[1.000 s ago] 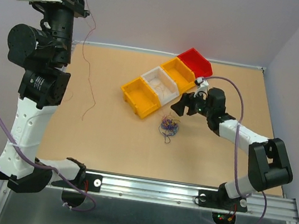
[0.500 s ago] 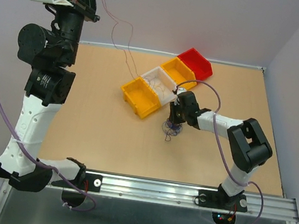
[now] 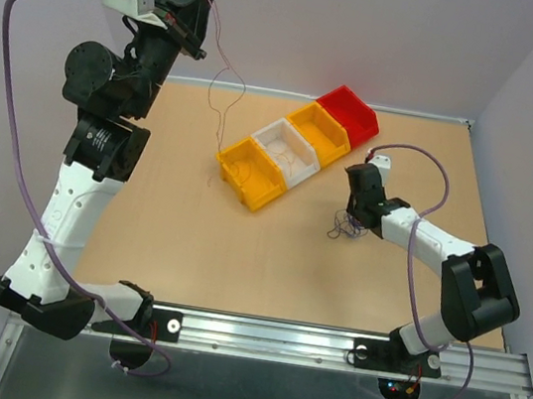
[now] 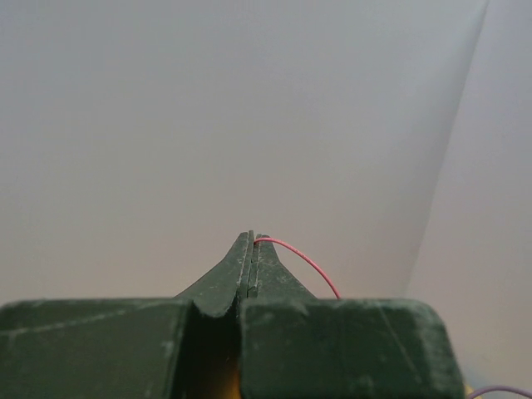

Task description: Untangle the cables

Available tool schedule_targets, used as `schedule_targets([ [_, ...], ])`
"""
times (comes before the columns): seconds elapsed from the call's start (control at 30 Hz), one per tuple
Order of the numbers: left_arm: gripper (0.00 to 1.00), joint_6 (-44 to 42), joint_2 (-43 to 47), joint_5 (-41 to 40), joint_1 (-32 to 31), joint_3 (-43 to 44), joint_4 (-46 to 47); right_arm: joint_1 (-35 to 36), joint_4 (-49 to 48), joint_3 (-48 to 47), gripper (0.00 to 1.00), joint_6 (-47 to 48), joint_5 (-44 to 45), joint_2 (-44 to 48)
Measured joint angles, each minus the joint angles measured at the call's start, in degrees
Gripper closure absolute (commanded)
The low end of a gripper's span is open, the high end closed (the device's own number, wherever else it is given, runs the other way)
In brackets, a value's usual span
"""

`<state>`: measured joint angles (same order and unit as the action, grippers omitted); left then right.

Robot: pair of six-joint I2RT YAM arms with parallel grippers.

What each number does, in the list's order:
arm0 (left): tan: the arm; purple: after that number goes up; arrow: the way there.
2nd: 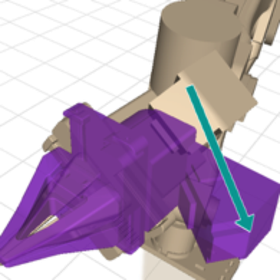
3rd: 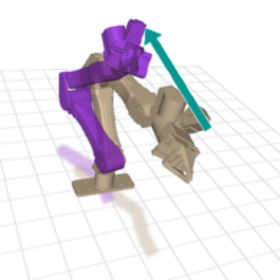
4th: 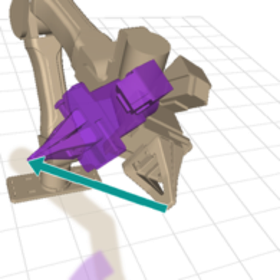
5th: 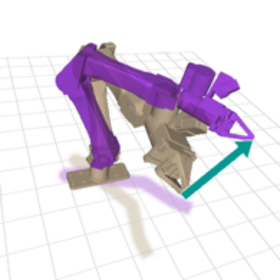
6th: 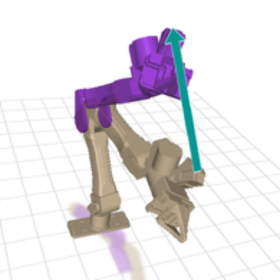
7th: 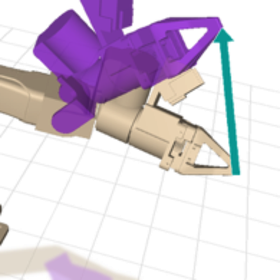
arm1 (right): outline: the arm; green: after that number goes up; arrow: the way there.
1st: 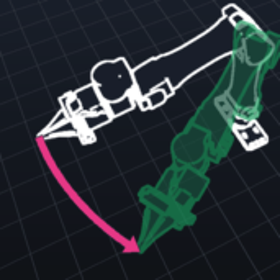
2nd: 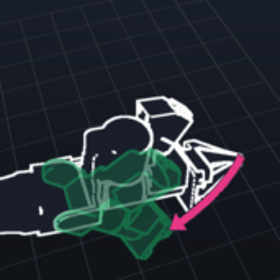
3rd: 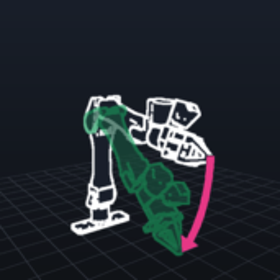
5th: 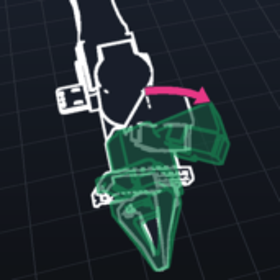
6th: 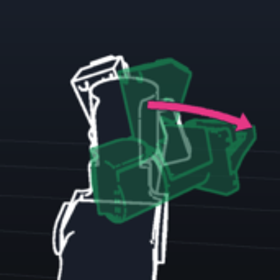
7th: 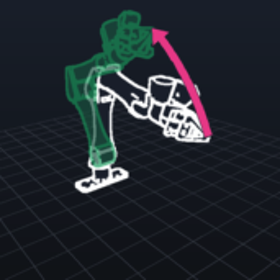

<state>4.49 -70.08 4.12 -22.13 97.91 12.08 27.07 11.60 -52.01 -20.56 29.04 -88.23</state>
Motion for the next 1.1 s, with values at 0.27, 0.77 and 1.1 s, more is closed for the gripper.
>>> schedule_targets([
  [0.27,1.0,0.0,-0.6,1.7,0.0,-0.1,0.5,-1.5,-2.4,5.7,0.01,-2.2,2.4,9.6],
  [0.77,1.0,0.0,-3.1,1.8,-0.4,-0.1,0.6,-1.5,-19.8,17.2,0.0,2.9,-18.6,30.3],
  [1.1,1.0,-1.0,-3.7,0.1,-0.4,-7.0,3.5,-1.5,-21.2,17.2,0.0,3.3,-21.1,29.1],
])
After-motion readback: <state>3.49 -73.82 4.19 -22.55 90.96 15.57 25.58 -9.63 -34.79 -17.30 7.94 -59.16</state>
